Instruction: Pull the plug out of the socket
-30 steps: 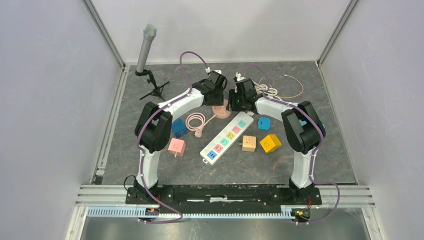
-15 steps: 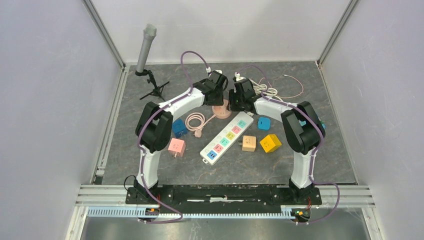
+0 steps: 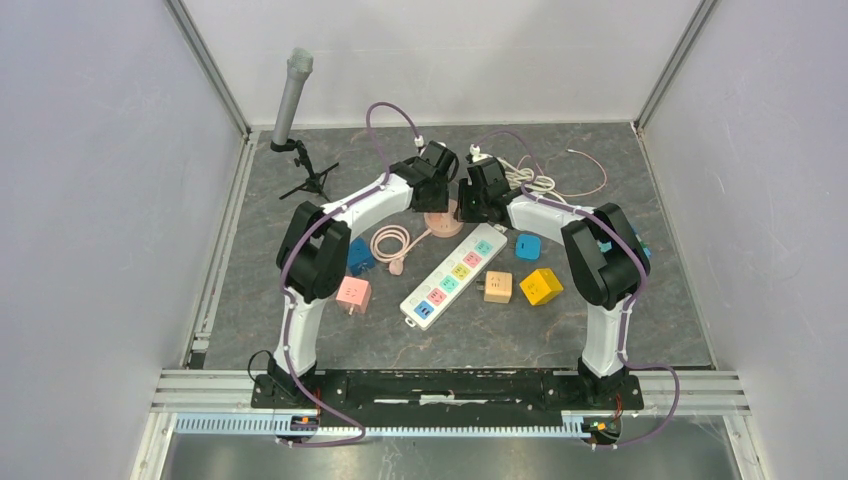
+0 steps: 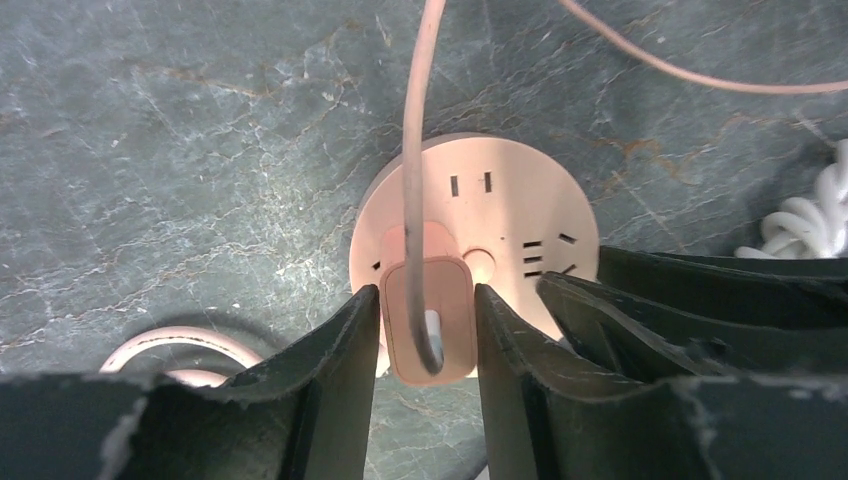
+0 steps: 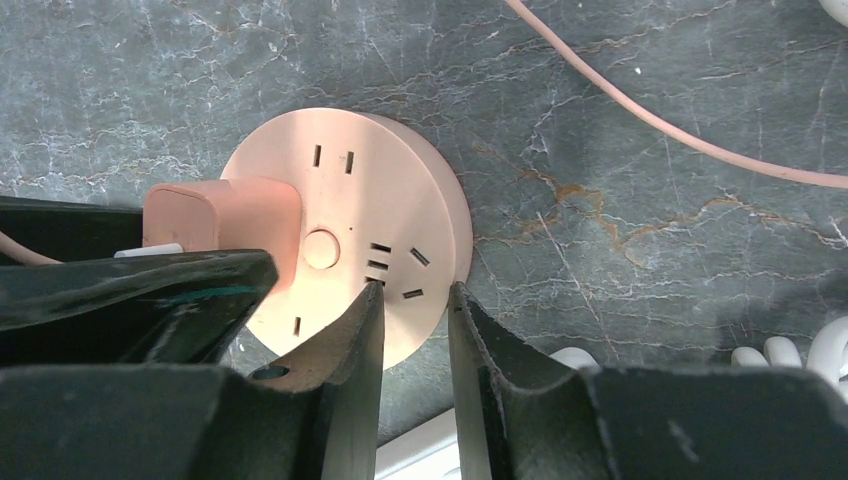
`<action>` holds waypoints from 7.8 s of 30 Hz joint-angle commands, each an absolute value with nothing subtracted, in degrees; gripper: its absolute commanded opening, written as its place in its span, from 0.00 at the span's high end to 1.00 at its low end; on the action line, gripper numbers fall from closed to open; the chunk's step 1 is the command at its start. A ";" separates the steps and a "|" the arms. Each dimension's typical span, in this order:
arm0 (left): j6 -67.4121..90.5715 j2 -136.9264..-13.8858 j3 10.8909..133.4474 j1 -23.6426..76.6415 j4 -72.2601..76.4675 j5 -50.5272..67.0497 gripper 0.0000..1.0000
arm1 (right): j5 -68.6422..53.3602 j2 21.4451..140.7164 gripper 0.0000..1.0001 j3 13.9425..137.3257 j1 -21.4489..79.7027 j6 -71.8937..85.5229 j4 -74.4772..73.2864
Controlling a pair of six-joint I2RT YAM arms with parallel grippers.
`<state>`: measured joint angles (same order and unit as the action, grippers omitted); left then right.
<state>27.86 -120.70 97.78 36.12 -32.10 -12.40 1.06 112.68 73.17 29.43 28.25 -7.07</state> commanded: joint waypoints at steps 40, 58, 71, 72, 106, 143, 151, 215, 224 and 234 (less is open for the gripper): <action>29.69 -115.49 99.23 35.18 -37.79 -9.60 0.73 | 6.89 117.58 0.86 69.70 31.94 24.87 -15.29; 26.89 -117.68 98.31 35.95 -39.00 -16.43 0.54 | 0.43 113.20 0.77 65.51 31.90 25.22 -5.89; 26.93 -117.72 99.49 35.95 -39.42 -17.33 0.56 | 0.18 113.73 0.76 66.26 31.90 25.35 -5.91; 26.97 -117.71 99.58 35.95 -39.44 -16.82 0.61 | 0.13 113.79 0.76 66.38 31.90 25.35 -5.97; 24.97 -120.25 105.47 41.23 -45.18 -16.71 0.80 | -1.68 113.14 0.87 64.02 33.17 24.61 -1.97; 23.53 -119.99 104.71 42.10 -41.04 -1.58 0.82 | -8.21 115.84 0.69 65.29 31.38 26.88 -2.15; 25.22 -121.22 105.82 42.19 -42.34 -2.19 0.83 | -10.44 117.23 0.68 66.11 31.55 26.44 -1.06; 18.87 -114.39 101.43 31.44 -36.16 13.72 0.98 | -6.54 120.68 0.63 75.70 30.47 21.99 -11.21; 26.31 -117.70 104.02 33.53 -42.00 4.80 0.98 | -5.45 121.61 0.64 77.18 30.76 22.33 -13.77; 27.90 -119.27 104.35 33.69 -42.89 -2.02 0.61 | -15.16 120.06 0.57 72.49 30.76 25.19 -3.67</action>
<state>23.88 -120.33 100.97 31.42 -45.50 -3.77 -11.00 116.40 75.46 29.61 24.05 -3.33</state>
